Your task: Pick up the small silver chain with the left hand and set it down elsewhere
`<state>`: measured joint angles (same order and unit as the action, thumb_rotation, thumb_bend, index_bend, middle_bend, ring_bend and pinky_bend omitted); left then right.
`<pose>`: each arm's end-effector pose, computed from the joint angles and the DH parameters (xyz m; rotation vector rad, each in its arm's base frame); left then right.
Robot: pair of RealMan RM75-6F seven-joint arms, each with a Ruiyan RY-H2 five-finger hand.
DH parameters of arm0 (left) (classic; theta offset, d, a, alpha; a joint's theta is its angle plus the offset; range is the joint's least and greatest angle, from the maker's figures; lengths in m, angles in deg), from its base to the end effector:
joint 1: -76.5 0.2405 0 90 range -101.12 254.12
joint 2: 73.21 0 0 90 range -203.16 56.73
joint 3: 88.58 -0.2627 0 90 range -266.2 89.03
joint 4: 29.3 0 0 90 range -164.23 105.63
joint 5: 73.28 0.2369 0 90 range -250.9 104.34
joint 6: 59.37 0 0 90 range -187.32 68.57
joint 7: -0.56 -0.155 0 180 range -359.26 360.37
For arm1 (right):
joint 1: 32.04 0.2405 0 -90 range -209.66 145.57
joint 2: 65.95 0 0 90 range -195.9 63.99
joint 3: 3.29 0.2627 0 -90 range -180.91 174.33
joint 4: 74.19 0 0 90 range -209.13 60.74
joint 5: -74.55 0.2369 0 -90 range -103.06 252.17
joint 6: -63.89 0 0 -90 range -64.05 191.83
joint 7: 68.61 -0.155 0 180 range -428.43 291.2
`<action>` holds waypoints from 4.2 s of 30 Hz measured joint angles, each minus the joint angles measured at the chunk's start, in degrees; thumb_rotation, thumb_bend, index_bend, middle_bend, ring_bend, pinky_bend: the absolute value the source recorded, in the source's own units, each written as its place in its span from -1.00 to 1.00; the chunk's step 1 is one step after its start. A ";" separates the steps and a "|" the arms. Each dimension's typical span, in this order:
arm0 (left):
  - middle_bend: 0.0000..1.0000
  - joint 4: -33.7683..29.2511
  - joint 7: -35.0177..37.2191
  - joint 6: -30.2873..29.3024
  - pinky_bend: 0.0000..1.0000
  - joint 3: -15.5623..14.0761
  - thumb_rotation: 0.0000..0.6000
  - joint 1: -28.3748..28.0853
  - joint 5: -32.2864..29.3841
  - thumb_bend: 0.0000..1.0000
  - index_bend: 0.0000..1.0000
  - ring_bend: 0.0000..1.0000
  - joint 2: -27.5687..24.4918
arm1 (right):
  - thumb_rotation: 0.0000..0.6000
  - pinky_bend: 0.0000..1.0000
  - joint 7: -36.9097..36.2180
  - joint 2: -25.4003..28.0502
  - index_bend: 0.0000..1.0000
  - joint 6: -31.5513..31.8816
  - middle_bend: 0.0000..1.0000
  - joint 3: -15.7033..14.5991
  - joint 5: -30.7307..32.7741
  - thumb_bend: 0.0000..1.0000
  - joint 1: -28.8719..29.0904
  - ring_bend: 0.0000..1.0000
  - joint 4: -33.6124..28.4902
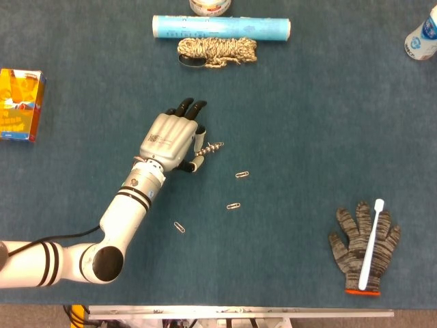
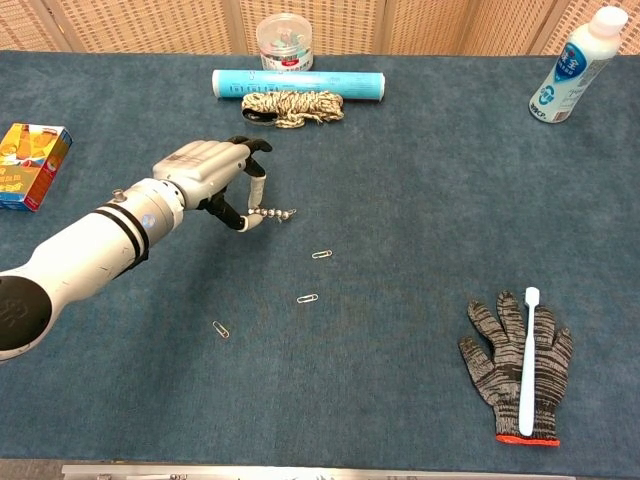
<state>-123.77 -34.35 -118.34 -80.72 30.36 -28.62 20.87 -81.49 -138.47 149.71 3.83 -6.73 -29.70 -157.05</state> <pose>-0.1159 0.3179 -0.0898 -1.9085 -1.1201 -0.7769 -0.3613 -0.1967 0.1234 1.1420 -1.0431 1.0476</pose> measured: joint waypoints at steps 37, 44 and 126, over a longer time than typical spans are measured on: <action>-0.82 -7.82 1.57 -3.32 -0.56 -4.81 1.00 3.73 10.05 -0.34 0.29 -0.98 -0.18 | 1.00 -0.36 -0.72 -0.48 -0.51 0.79 -0.43 -1.25 -0.41 -1.00 -1.78 -0.59 -0.47; -0.82 -6.72 1.74 -2.18 -0.56 -4.64 1.00 3.40 9.79 -0.34 0.29 -0.98 1.36 | 1.00 -0.36 -1.07 -0.45 -0.51 0.86 -0.43 -1.41 -0.25 -1.00 -2.22 -0.59 -0.47; -0.80 -10.40 2.39 -1.73 -0.54 -11.49 1.00 10.22 20.05 -0.34 0.32 -0.98 -2.01 | 1.00 -0.36 -3.65 -0.44 -0.51 -0.55 -0.43 -2.12 -1.89 -1.00 -1.67 -0.59 -1.40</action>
<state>-134.17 -31.96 -120.07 -92.21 40.58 -8.56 18.86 -85.15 -138.90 149.16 1.71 -8.62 -31.37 -158.45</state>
